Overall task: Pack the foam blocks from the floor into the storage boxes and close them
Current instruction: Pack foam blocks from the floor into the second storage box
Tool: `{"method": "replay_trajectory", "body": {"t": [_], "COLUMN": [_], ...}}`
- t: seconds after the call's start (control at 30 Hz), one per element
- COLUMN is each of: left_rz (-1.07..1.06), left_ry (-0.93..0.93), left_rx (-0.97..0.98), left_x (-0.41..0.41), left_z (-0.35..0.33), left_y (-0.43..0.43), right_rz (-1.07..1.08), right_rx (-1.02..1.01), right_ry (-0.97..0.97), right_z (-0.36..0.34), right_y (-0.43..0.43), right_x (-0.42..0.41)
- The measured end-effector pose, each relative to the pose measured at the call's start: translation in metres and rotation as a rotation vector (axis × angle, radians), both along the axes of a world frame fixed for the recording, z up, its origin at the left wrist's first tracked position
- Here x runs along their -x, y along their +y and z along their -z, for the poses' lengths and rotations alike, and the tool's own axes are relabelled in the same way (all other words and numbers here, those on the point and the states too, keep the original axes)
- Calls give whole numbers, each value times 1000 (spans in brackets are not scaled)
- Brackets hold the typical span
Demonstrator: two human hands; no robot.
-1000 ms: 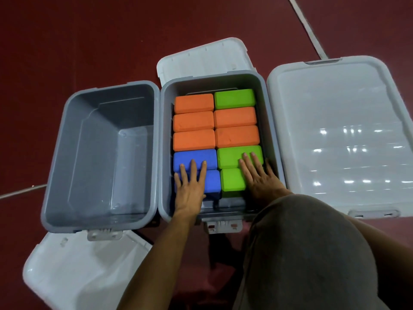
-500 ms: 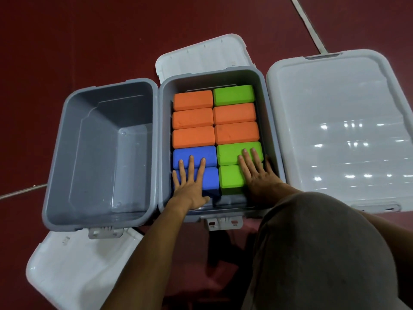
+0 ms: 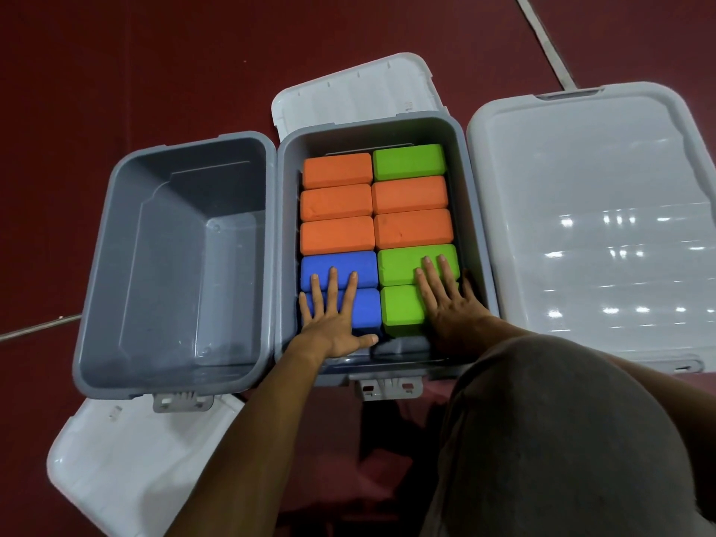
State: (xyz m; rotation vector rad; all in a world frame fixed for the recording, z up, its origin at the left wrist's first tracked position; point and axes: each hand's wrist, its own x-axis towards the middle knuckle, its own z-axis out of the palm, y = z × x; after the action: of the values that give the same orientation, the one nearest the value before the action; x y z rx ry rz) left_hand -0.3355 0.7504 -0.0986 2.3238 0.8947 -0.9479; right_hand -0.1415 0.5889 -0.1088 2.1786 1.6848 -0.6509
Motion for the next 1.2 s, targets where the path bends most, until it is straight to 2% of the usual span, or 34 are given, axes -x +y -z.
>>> {"method": "replay_trajectory", "body": {"t": [0.47, 0.7, 0.83, 0.93, 1.03, 1.13, 1.2], "left_rz": [-1, 5, 12, 24, -113, -82, -122], "left_ry": [24, 33, 136, 323, 400, 337, 200], "left_rx": [-2, 3, 34, 136, 281, 150, 46], "left_x": [-2, -3, -10, -27, -50, -74, -88], "left_z": [2, 3, -5, -21, -47, -64, -65], "left_y": [2, 5, 7, 16, 38, 57, 62], "right_rz": [16, -39, -66, -170, -378, -452, -438], "right_rx": [6, -8, 167, 232, 129, 81, 116], "right_ry": [14, -57, -7, -124, -83, -91, -128], "right_z": [1, -1, 7, -22, -49, -68, -75], "right_y": [0, 2, 1, 10, 20, 33, 38], "right_x": [0, -1, -13, -25, -52, -69, -73]}}
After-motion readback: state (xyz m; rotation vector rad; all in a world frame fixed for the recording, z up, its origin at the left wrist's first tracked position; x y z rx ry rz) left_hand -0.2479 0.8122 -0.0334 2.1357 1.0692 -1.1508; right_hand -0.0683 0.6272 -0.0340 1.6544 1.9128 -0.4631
